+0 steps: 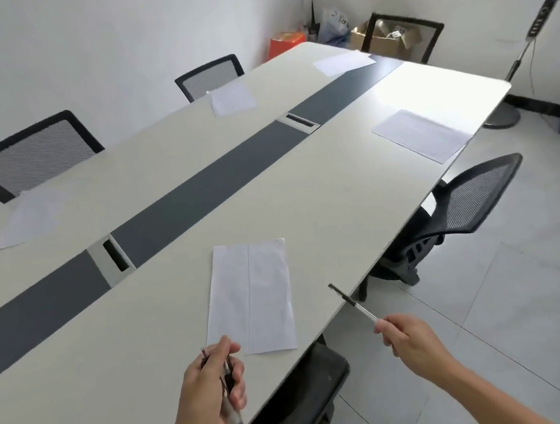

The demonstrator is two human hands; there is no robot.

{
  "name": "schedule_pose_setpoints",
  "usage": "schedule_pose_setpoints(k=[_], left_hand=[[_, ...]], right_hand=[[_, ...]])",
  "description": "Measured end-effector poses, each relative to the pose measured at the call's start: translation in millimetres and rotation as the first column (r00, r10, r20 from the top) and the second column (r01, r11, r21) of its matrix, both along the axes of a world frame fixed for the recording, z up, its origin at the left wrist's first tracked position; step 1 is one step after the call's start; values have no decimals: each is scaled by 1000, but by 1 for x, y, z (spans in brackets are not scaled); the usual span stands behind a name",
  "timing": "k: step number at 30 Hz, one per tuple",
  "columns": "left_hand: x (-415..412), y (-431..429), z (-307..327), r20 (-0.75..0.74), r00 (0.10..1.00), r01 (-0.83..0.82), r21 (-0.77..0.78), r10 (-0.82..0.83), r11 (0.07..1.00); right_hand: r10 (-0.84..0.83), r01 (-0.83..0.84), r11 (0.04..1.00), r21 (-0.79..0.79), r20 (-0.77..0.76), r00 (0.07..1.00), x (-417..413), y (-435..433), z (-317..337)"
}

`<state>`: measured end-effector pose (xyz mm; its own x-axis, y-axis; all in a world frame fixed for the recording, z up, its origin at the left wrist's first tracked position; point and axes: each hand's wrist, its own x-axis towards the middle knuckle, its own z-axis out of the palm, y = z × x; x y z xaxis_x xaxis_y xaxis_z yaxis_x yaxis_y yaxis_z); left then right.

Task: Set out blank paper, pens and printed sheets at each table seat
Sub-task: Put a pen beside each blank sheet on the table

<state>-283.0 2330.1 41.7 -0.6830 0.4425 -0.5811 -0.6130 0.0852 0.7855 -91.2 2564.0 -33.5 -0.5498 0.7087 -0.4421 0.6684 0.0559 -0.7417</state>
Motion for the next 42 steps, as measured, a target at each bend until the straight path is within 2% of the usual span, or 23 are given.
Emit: schedule_pose_setpoints(k=[7, 10, 15, 22, 24, 26, 29, 33, 38, 42], left_hand=[[-38, 39, 10, 5, 1000, -1, 6, 1, 1000], [-40, 40, 6, -3, 996, -91, -37, 91, 995], [-34, 27, 6, -11, 963, -269, -103, 269, 958], [-37, 28, 2, -53, 912, -408, -190, 406, 893], [-41, 37, 2, -51, 916, -399, -184, 397, 898], [-47, 50, 2, -41, 928, -373, -153, 371, 915], [-54, 76, 4, -22, 963, -269, -97, 268, 958], [-49, 127, 7, -44, 994, -106, -63, 103, 992], [-10, 193, 15, -104, 993, 57, -11, -57, 998], [34, 247, 17, -128, 980, 151, 10, -149, 988]], right_hand=[[69, -90, 987, 133, 153, 986, -96, 57, -28], [141, -171, 978, 118, 227, 964, -126, 74, -57], [270, -349, 931, 110, 438, 857, -151, 87, -96], [328, -451, 877, 163, 481, 813, -174, 96, -88], [349, -451, 879, 158, 432, 832, -171, 93, -75], [367, -418, 901, 117, 307, 878, -164, 84, -54], [343, -343, 939, -19, 73, 936, -143, 64, -13], [254, -285, 937, -200, -167, 953, -99, 49, 39], [167, -257, 912, -319, -283, 945, -42, 60, 70], [130, -233, 918, -321, -311, 941, 5, 89, 76]])
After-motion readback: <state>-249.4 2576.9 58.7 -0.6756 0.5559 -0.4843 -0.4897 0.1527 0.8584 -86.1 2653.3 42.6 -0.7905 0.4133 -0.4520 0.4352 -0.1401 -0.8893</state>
